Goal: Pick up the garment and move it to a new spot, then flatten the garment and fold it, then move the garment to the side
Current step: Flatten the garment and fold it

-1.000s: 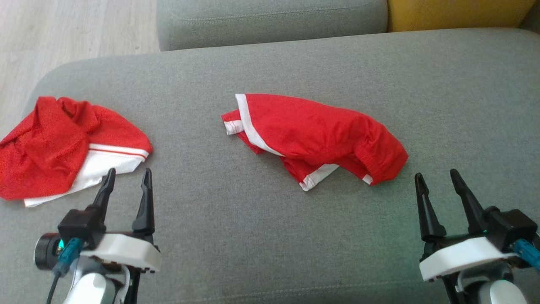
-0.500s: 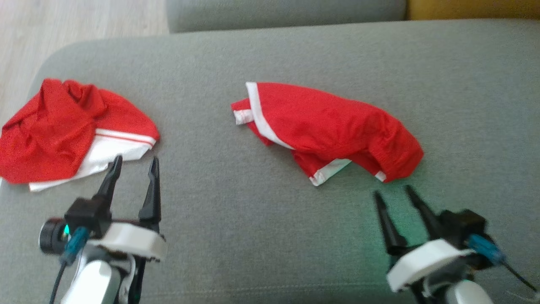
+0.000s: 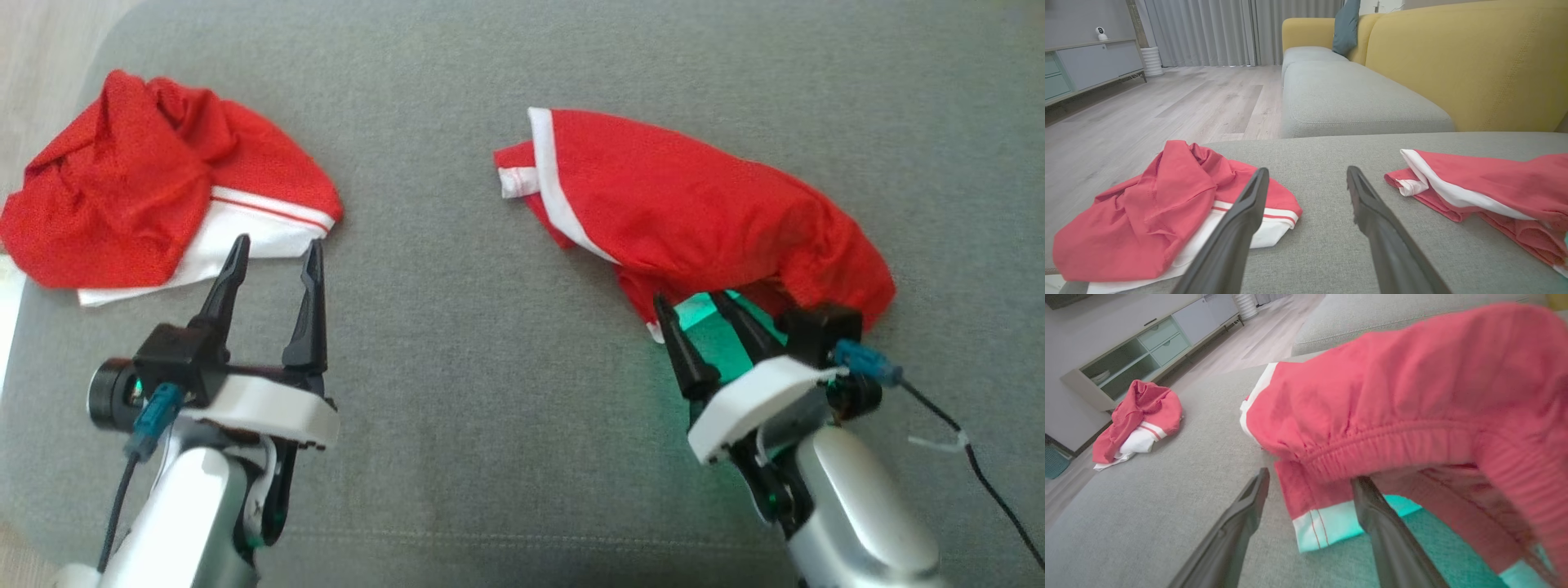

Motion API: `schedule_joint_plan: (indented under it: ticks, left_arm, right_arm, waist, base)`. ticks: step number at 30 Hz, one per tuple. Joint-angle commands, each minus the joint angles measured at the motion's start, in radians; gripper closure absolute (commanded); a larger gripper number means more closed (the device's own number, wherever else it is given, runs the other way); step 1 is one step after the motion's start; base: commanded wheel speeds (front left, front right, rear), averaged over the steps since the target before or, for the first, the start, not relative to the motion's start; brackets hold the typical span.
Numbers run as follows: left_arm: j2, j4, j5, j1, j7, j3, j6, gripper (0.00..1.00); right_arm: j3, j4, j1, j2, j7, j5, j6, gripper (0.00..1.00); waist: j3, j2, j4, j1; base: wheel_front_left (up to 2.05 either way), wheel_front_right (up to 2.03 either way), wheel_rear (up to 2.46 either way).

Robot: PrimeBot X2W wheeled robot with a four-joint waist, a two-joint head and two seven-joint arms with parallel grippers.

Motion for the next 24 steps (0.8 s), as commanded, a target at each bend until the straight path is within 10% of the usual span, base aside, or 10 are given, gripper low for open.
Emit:
schedule_joint_plan:
  ticks: [1,4,5,6,7,24]
  left_arm:
    - [0.013,-0.027,0.010,-0.049,-0.011,0.033,-0.005,0.00]
    - [0.007,-0.020,0.012,-0.056,-0.012,0.034,-0.007,0.00]
    - [0.005,-0.018,0.013,-0.058,-0.012,0.034,-0.008,0.00]
    - [0.004,-0.016,0.014,-0.060,-0.012,0.035,-0.009,0.00]
    - [0.002,-0.014,0.016,-0.061,-0.012,0.036,-0.010,0.00]
    - [-0.022,-0.010,0.035,-0.023,-0.012,0.070,-0.008,0.00]
  right_arm:
    - [0.027,-0.018,-0.035,-0.001,-0.021,0.010,-0.001,0.00]
    - [0.040,0.013,-0.069,-0.001,-0.063,0.023,-0.001,0.00]
    - [0.042,0.019,-0.076,-0.001,-0.078,0.028,-0.001,0.33]
    - [0.044,0.023,-0.081,-0.001,-0.092,0.031,-0.001,0.95]
    - [0.047,0.024,-0.083,-0.001,-0.103,0.036,-0.001,1.00]
    - [-0.093,-0.398,0.159,-0.116,0.118,0.005,-0.001,1.00]
  waist:
    - [0.006,0.0000,0.007,-0.0002]
    - [0.012,0.0000,0.011,-0.0002]
    - [0.013,0.0000,0.012,-0.0002]
    - [0.014,0.0000,0.012,-0.0002]
    - [0.014,0.0000,0.012,-0.0002]
    - [-0.028,0.0000,-0.057,-0.0002]
  base:
    - [0.00,0.00,0.00]
    - [0.00,0.00,0.00]
    - [0.00,0.00,0.00]
    - [0.00,0.00,0.00]
    - [0.00,0.00,0.00]
    - [0.00,0.00,0.00]
